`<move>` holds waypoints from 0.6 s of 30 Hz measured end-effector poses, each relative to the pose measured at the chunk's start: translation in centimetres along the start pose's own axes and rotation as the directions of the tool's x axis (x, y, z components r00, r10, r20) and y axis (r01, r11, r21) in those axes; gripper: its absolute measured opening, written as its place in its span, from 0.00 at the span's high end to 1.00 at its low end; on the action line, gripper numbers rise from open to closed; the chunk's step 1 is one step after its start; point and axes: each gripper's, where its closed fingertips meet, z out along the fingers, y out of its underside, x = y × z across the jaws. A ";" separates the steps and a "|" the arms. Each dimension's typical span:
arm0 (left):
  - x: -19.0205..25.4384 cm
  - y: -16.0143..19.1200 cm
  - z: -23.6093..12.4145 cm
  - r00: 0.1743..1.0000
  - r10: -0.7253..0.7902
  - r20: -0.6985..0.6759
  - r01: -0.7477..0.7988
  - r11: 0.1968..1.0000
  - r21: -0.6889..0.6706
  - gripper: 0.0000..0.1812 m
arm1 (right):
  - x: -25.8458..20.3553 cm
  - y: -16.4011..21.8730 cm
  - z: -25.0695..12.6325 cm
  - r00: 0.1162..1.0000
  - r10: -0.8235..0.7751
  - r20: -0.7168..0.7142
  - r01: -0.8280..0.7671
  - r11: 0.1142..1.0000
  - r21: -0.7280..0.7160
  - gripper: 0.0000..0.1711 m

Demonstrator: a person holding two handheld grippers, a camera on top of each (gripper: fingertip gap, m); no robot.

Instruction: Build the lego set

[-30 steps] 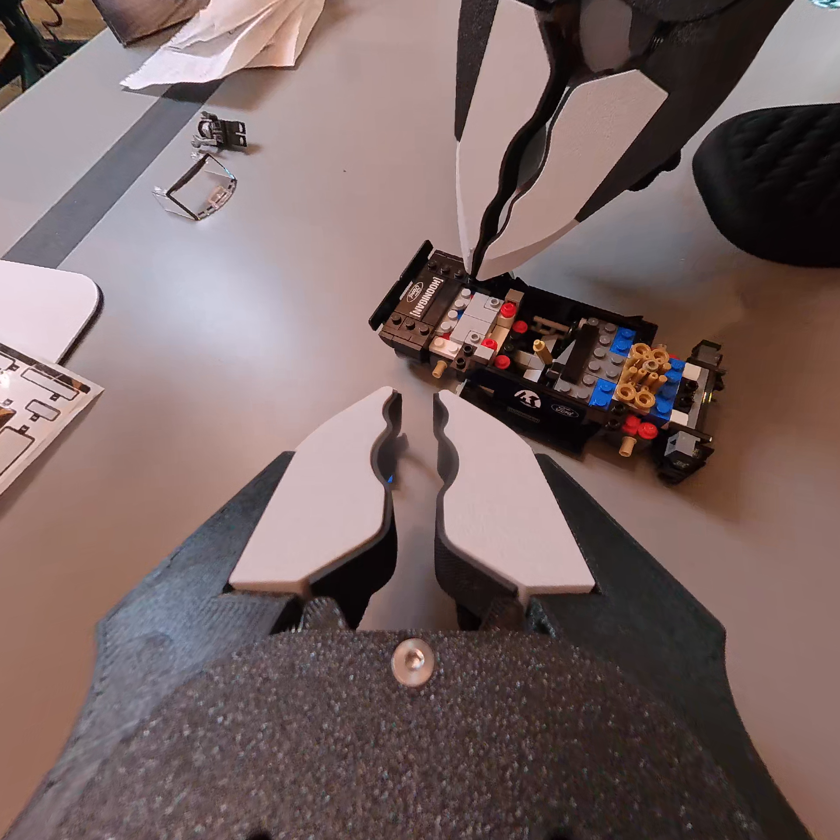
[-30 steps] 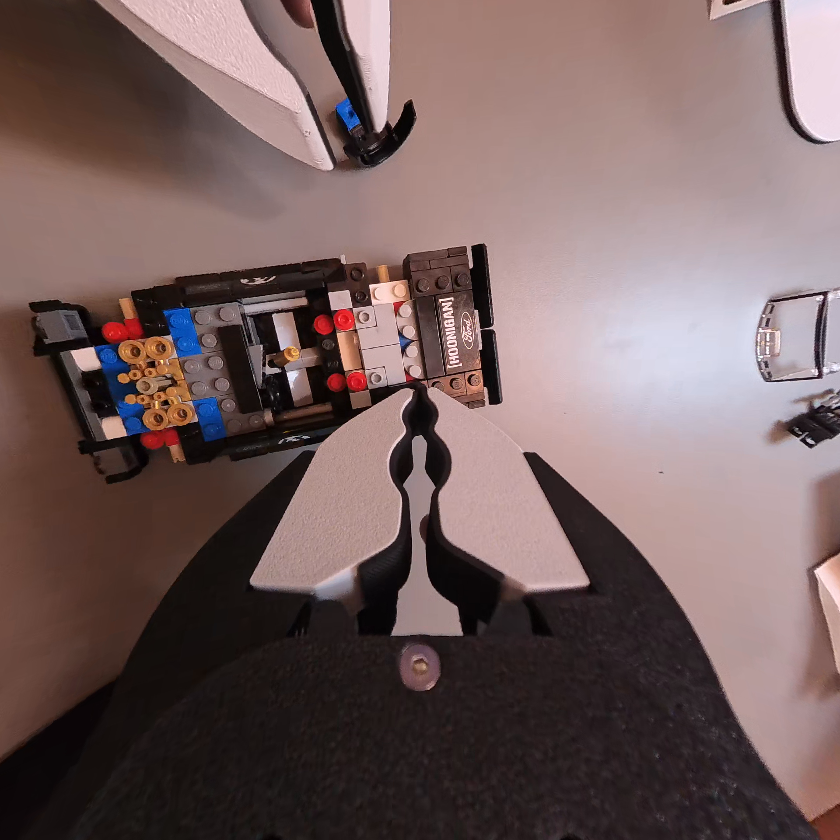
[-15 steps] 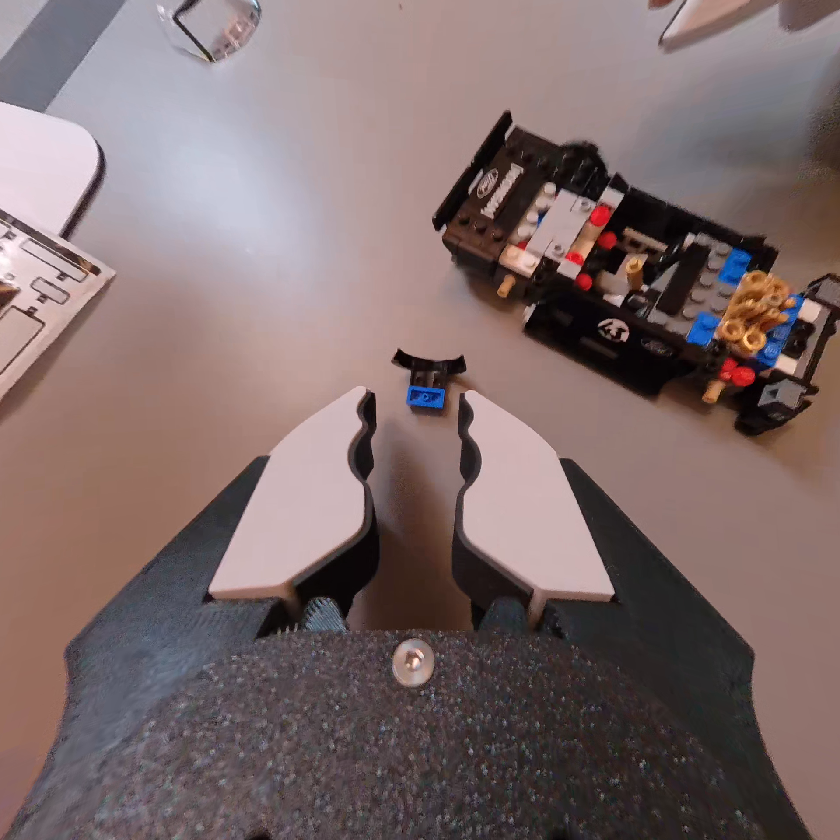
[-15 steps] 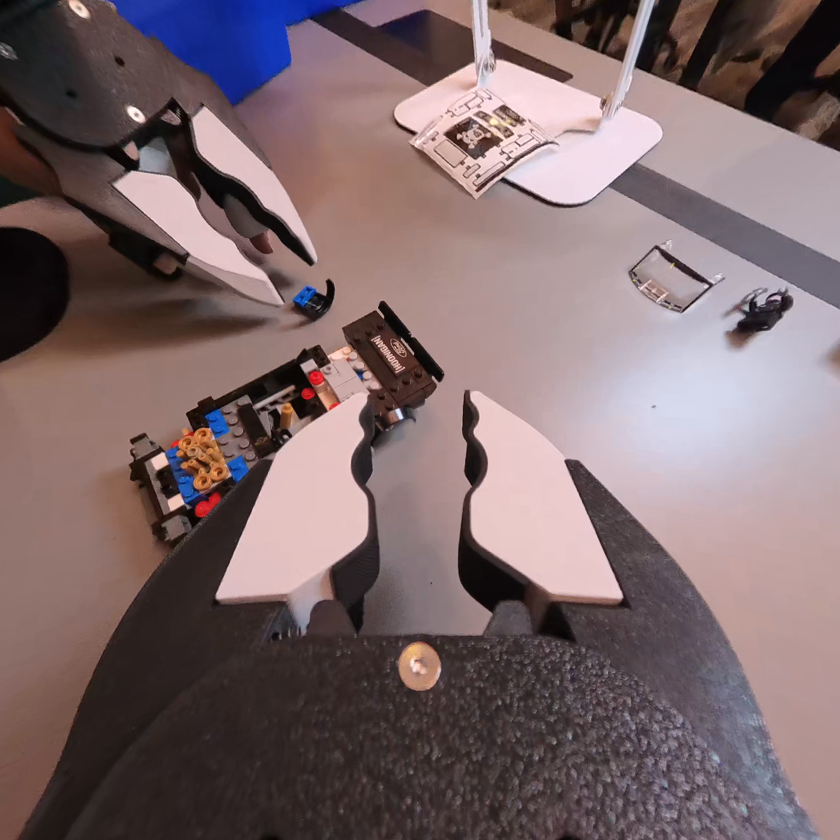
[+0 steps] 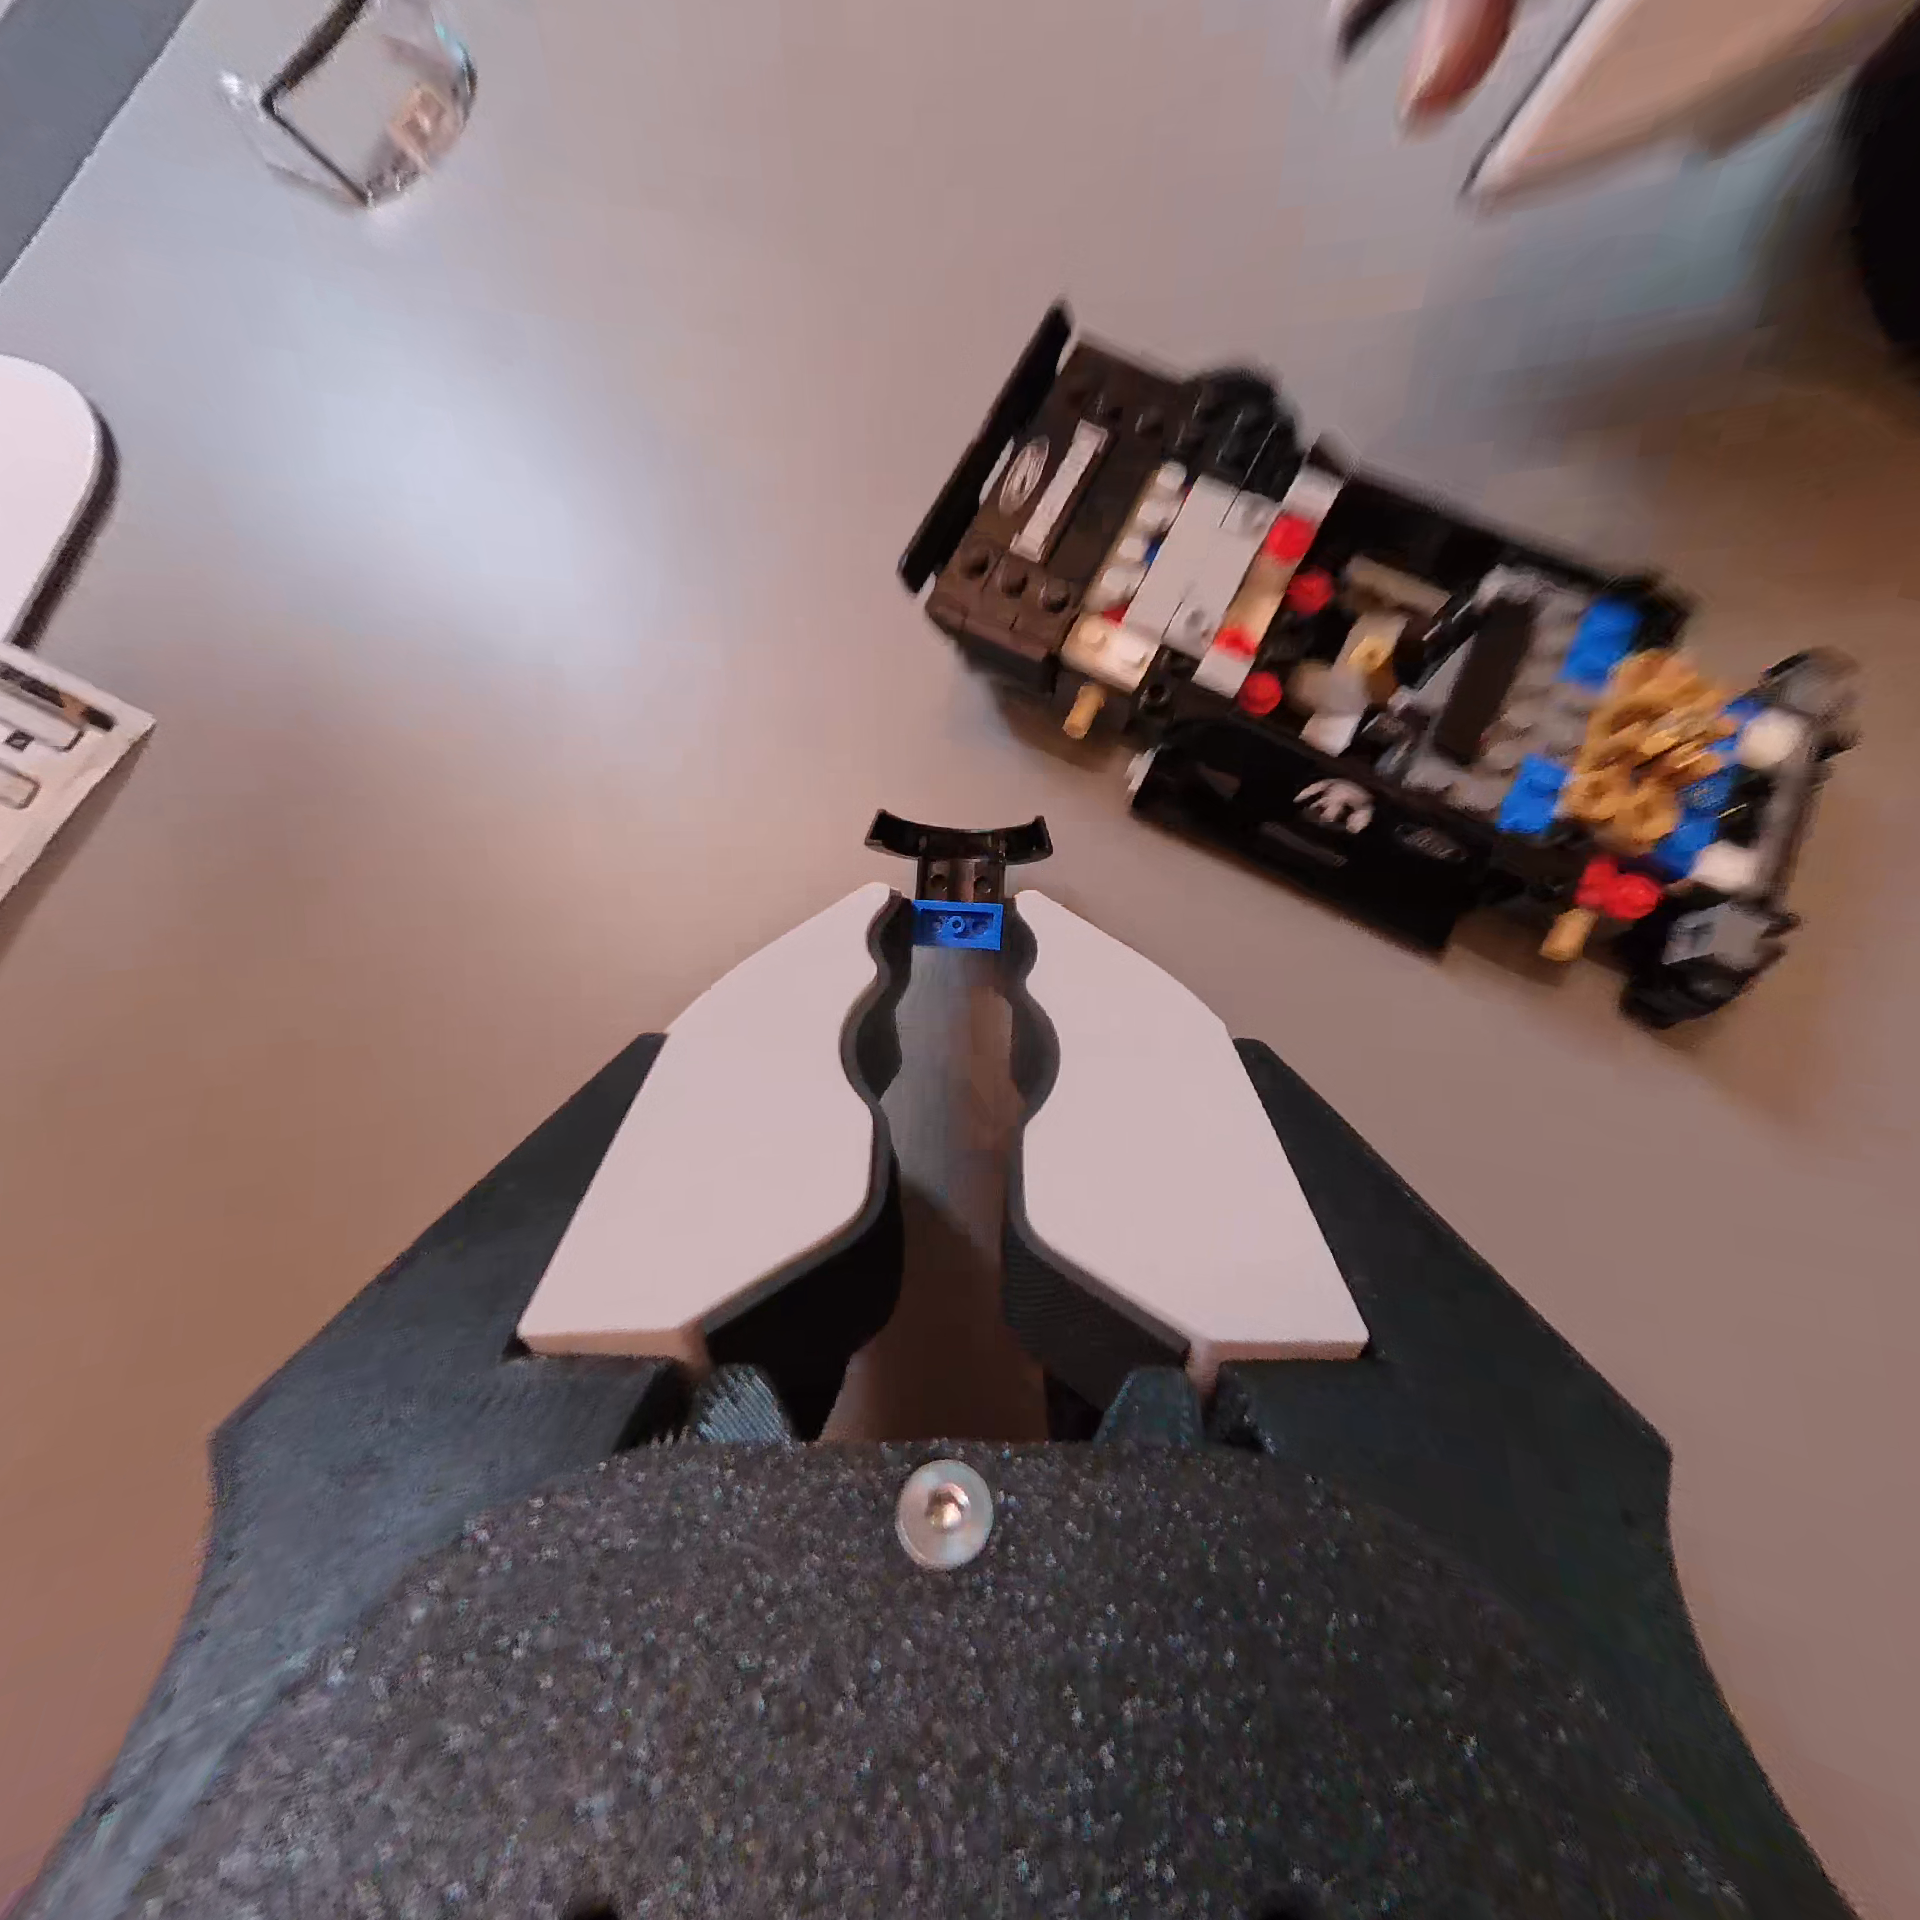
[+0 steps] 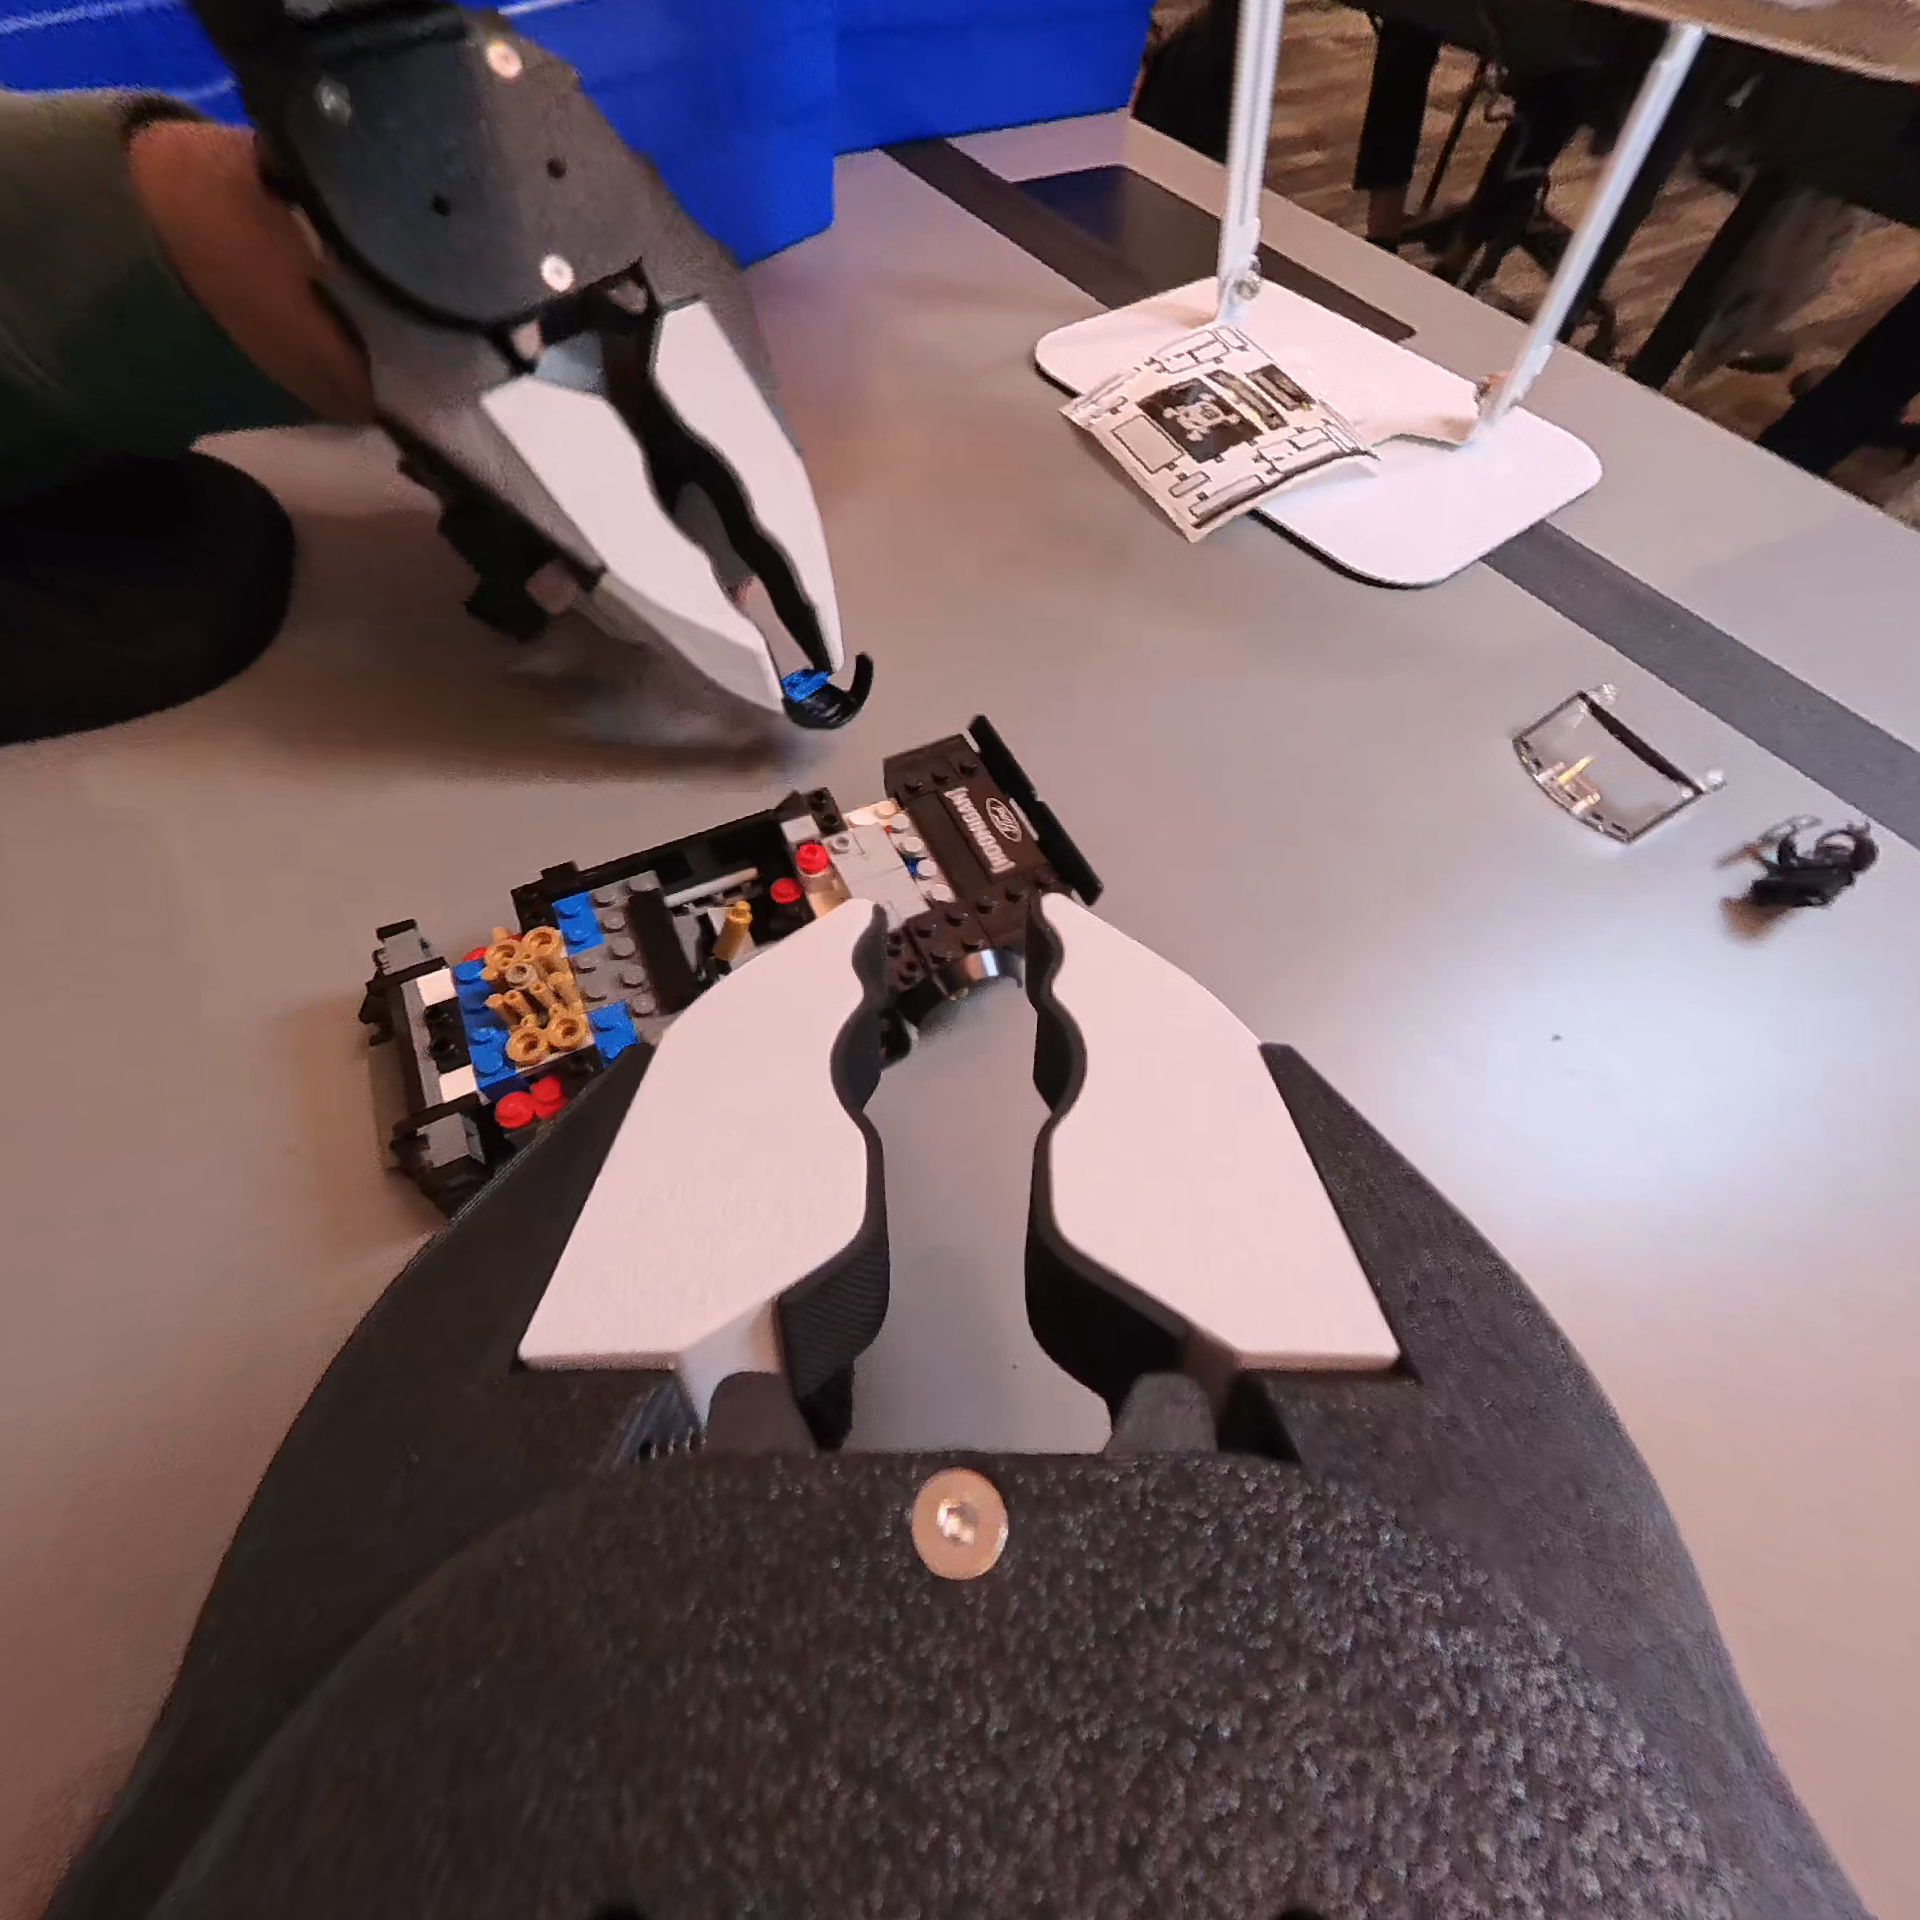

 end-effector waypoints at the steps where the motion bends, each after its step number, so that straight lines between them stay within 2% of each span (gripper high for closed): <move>1: 0.5 -0.8 -0.4 0.998 -0.034 -0.049 0.037 0.998 0.052 0.91 | -0.4 -0.1 0.1 1.000 -0.022 0.008 0.022 1.000 0.006 0.85; 3: 1.9 -3.4 -1.8 0.979 -0.086 -0.185 0.124 0.971 0.203 0.91 | -1.1 -0.7 0.3 0.998 -0.052 0.021 0.051 0.998 0.030 0.86; 5: 3.6 -6.4 -3.9 0.933 -0.106 -0.344 0.236 0.902 0.362 0.91 | -2.5 -1.9 0.4 0.997 -0.026 0.077 0.020 0.997 0.078 0.86; 7: 5.1 -9.0 -6.1 0.876 -0.073 -0.477 0.336 0.802 0.494 0.91 | -4.3 -3.8 0.5 0.984 0.051 0.173 -0.077 0.986 0.147 0.85; 9: 6.1 -10.6 -7.7 0.827 -0.039 -0.561 0.415 0.716 0.561 0.91 | -5.8 -6.1 0.1 0.947 0.143 0.288 -0.214 0.949 0.230 0.82; 13: 6.9 -12.2 -8.9 0.770 -0.001 -0.639 0.509 0.605 0.612 0.91 | -6.2 -9.7 -1.2 0.851 0.291 0.438 -0.464 0.808 0.364 0.81; 15: 7.4 -12.4 -8.6 0.778 0.014 -0.628 0.495 0.602 0.627 0.91 | -6.3 -10.2 -1.5 0.825 0.311 0.472 -0.506 0.777 0.373 0.83; 18: 7.7 -12.6 -8.8 0.785 0.027 -0.618 0.488 0.587 0.646 0.91 | -6.4 -10.4 -1.9 0.832 0.297 0.469 -0.498 0.772 0.395 0.87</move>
